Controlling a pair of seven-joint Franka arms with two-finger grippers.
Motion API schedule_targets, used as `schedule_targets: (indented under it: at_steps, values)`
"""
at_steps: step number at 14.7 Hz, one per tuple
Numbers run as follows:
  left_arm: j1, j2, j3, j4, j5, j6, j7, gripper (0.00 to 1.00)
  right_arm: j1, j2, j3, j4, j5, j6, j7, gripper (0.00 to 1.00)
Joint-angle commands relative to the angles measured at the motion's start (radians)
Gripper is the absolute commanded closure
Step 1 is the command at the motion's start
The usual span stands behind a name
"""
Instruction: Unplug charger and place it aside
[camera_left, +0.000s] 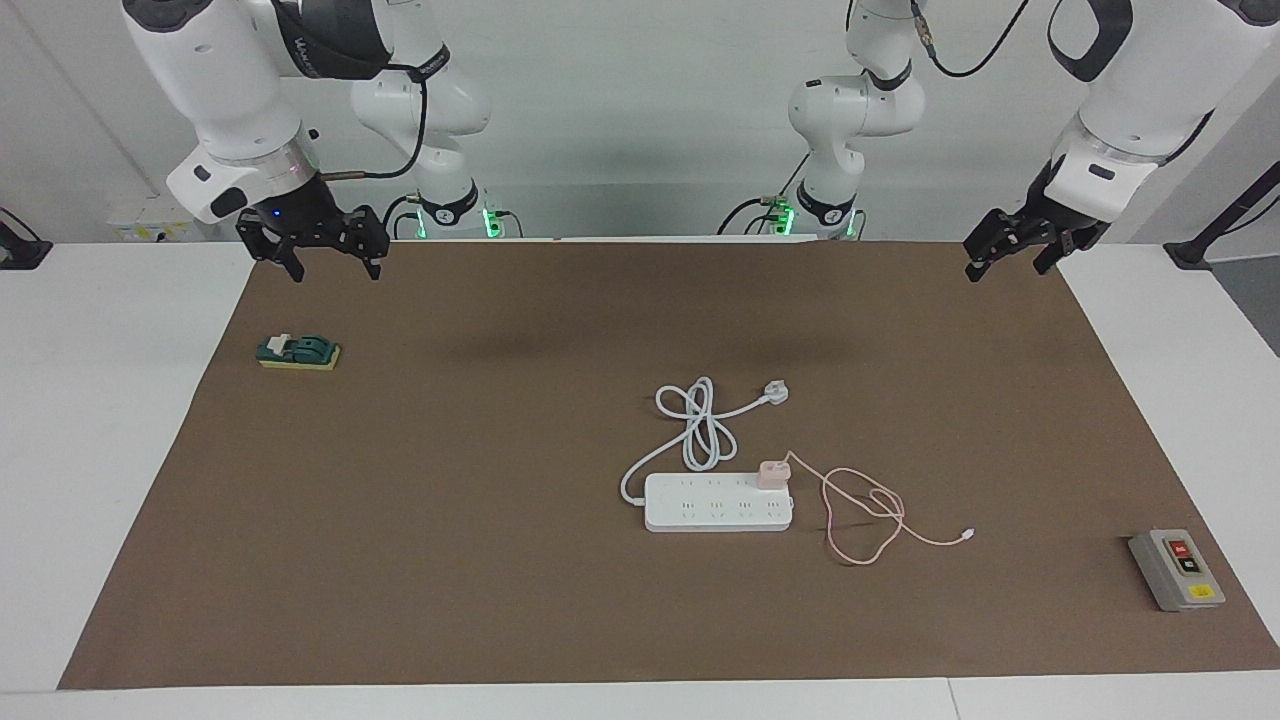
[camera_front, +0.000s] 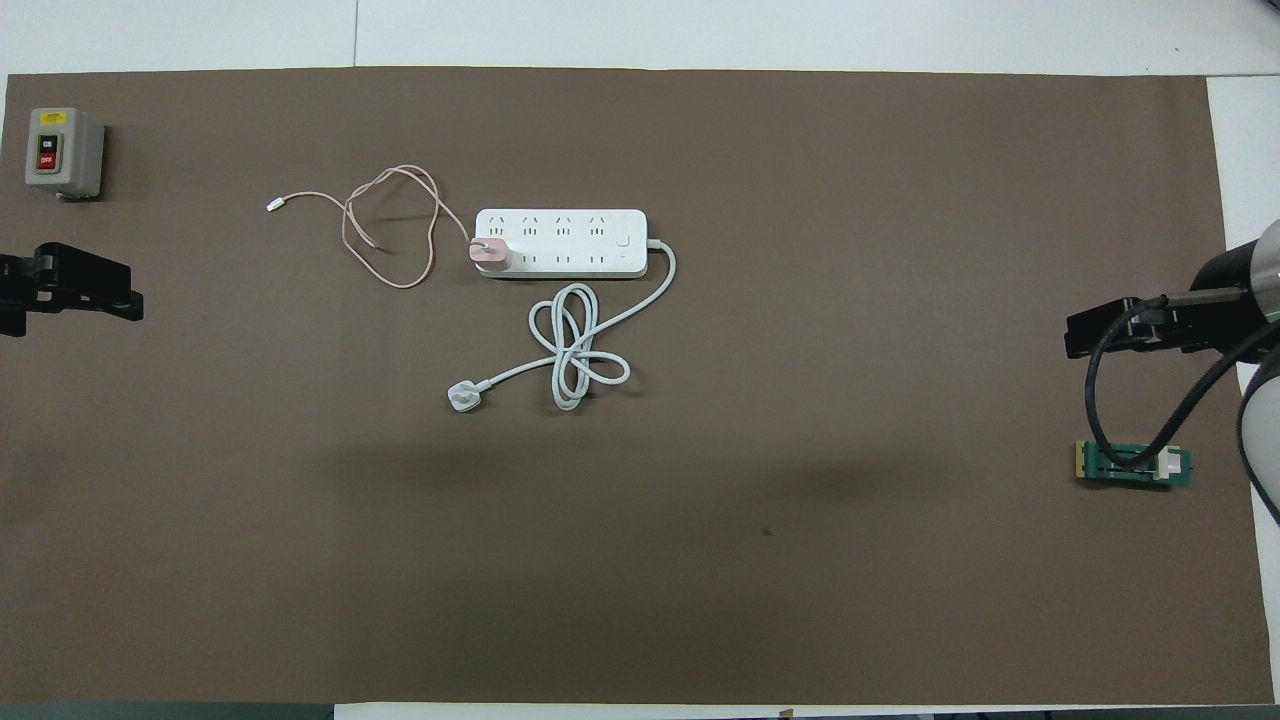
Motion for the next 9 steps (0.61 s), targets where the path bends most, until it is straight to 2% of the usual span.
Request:
schedule_targets:
  at_steps: [1,9]
  values:
    - [-0.006,-0.011,0.002,-0.020,0.012,0.015,-0.006,0.00,-0.018,-0.007,0.010,0.001,-0.008,0.000,-0.014,0.00]
    - [0.009,-0.011,-0.002,-0.014,0.012,0.020,-0.002,0.00,-0.018,-0.007,0.010,0.001,-0.008,0.000,-0.014,0.00]
